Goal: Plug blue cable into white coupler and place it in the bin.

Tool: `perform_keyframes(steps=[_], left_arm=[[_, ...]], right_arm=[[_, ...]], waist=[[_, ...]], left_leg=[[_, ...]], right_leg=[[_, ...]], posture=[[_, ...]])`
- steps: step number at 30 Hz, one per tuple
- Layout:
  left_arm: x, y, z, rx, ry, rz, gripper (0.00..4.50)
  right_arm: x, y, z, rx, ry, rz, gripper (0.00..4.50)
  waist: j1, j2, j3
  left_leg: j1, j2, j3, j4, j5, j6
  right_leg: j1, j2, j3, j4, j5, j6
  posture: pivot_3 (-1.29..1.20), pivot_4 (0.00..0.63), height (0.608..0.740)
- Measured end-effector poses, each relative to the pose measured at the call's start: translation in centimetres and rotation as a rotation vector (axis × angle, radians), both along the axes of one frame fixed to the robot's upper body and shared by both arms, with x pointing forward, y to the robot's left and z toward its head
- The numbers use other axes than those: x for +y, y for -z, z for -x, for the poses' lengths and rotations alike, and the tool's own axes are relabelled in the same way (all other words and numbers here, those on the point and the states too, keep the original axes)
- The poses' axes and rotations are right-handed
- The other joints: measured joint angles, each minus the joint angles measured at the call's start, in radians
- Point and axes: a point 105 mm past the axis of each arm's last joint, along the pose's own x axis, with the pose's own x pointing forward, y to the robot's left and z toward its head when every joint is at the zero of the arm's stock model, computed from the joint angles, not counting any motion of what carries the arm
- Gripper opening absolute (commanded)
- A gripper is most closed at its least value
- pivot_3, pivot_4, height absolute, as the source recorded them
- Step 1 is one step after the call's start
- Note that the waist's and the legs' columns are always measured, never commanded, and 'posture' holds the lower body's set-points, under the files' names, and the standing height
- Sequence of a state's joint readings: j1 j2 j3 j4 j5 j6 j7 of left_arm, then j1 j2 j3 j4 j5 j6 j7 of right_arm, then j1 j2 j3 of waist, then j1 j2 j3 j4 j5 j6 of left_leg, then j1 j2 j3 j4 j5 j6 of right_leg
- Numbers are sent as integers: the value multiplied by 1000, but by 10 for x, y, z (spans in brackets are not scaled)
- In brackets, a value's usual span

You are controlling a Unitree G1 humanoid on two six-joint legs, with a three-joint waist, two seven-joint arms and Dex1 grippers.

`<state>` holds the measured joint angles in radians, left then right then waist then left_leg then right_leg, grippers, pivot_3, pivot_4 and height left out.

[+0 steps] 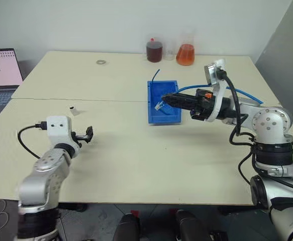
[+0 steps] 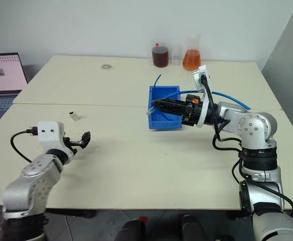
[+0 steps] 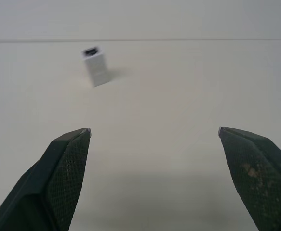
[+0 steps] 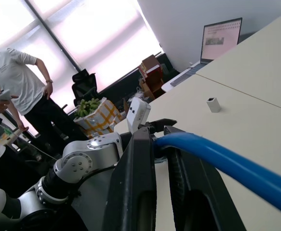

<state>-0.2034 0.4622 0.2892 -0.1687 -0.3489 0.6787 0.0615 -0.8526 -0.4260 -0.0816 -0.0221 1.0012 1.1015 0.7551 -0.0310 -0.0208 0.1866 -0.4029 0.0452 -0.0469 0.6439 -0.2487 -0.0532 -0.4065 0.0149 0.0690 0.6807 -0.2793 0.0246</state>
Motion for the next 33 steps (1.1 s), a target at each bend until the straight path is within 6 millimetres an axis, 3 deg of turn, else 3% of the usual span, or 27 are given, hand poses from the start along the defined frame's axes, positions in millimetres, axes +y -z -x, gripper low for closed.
perform_keyframes(steps=[8,14,19,28,33], left_arm=[[18,16,-45,-41,-129,27,4429],[20,11,-79,-82,-150,81,4429],[24,14,-89,-71,-159,102,4429],[41,13,-90,-65,-161,85,4429],[37,11,-94,-58,-128,87,4429]], right_arm=[[2,-1,-4,-9,1,17,90],[3,-1,-3,-9,-7,20,90],[2,-1,-3,-12,-3,26,90],[-1,-3,-1,-29,29,50,90],[-4,-3,-3,-26,50,48,90]], waist=[[2,0,0],[2,0,0],[-1,0,0],[-2,0,0],[0,0,0]], left_leg=[[0,0,0,0,0,0],[-1,-1,-1,0,0,0],[-1,-1,-2,0,0,0],[-1,-1,-2,0,0,0],[-2,-1,-3,0,0,0]], right_leg=[[0,0,-1,0,0,0],[0,-1,-3,0,0,0],[0,-1,-4,1,0,0],[0,-1,-4,1,0,0],[0,-1,-5,1,0,0]], posture=[[0,150,740],[0,150,740],[0,150,740],[0,150,740],[0,150,740]])
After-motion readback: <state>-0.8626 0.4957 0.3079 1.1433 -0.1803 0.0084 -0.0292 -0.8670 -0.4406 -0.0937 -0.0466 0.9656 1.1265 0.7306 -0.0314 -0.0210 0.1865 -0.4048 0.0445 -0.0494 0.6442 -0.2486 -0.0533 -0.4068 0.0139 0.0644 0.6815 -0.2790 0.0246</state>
